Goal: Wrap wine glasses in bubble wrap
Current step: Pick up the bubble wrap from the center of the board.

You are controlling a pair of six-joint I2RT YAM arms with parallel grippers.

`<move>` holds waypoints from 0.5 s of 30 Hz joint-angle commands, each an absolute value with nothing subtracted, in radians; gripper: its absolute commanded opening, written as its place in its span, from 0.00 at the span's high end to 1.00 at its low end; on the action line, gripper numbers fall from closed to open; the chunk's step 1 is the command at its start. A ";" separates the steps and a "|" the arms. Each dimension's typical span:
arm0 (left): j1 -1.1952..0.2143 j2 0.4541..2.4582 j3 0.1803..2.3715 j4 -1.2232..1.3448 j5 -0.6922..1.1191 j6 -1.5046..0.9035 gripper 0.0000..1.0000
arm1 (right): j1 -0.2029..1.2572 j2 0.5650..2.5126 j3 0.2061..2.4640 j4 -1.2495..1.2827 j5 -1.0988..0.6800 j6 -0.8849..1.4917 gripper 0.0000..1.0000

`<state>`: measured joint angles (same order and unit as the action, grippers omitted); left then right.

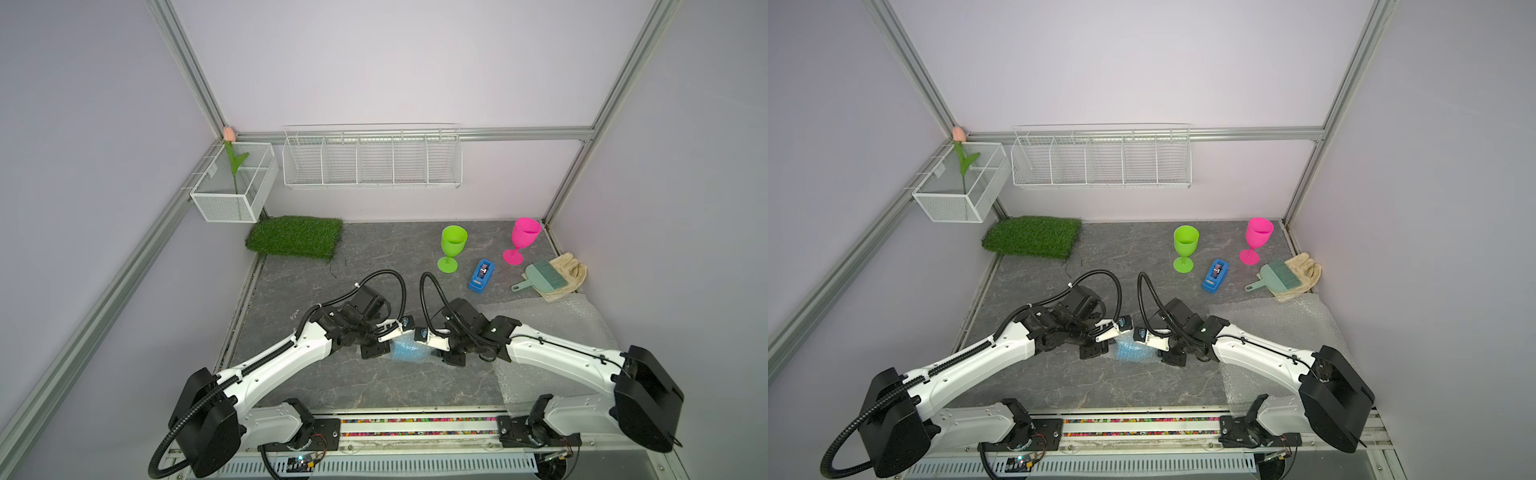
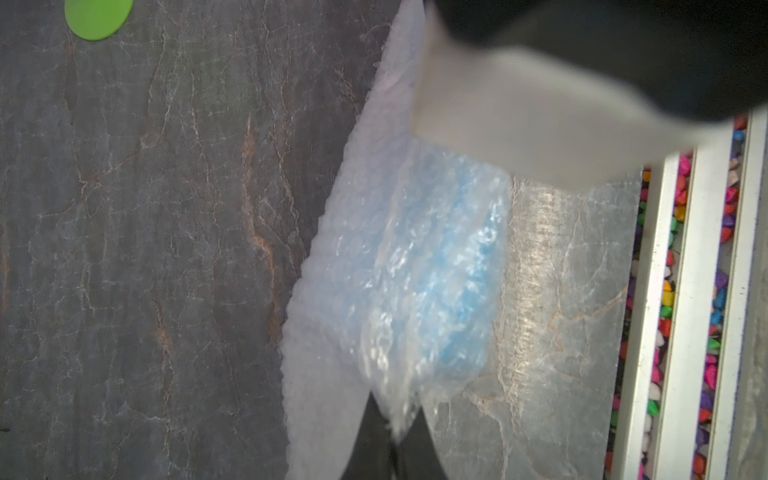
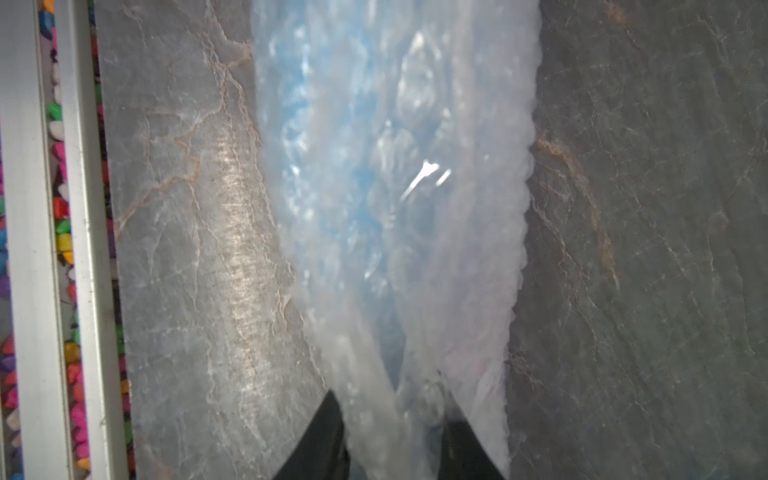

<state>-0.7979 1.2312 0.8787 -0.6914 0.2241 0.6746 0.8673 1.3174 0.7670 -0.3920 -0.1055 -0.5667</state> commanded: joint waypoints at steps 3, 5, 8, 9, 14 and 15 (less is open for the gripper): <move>-0.794 1.152 0.879 -0.664 0.204 0.667 0.86 | 0.852 1.241 0.718 -0.332 -0.099 -0.555 0.88; -0.789 1.099 0.880 -0.664 0.188 0.660 0.68 | 0.837 1.198 0.701 -0.294 -0.109 -0.544 0.92; -0.785 0.995 0.883 -0.670 0.168 0.650 0.55 | 0.810 1.134 0.677 -0.238 -0.132 -0.527 0.93; -0.785 0.956 0.882 -0.670 0.165 0.649 0.52 | 0.802 1.115 0.672 -0.226 -0.142 -0.525 0.93; -0.784 0.761 0.877 -0.682 0.128 0.650 0.36 | 0.772 1.008 0.655 -0.185 -0.179 -0.512 0.93; -0.782 0.719 0.879 -0.690 0.117 0.649 0.34 | 0.768 0.985 0.651 -0.179 -0.190 -0.512 0.93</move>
<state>-0.7898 0.7872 0.8776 -0.6704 0.1497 0.6456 0.7822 1.0435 0.6739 -0.2474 -0.1356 -0.5270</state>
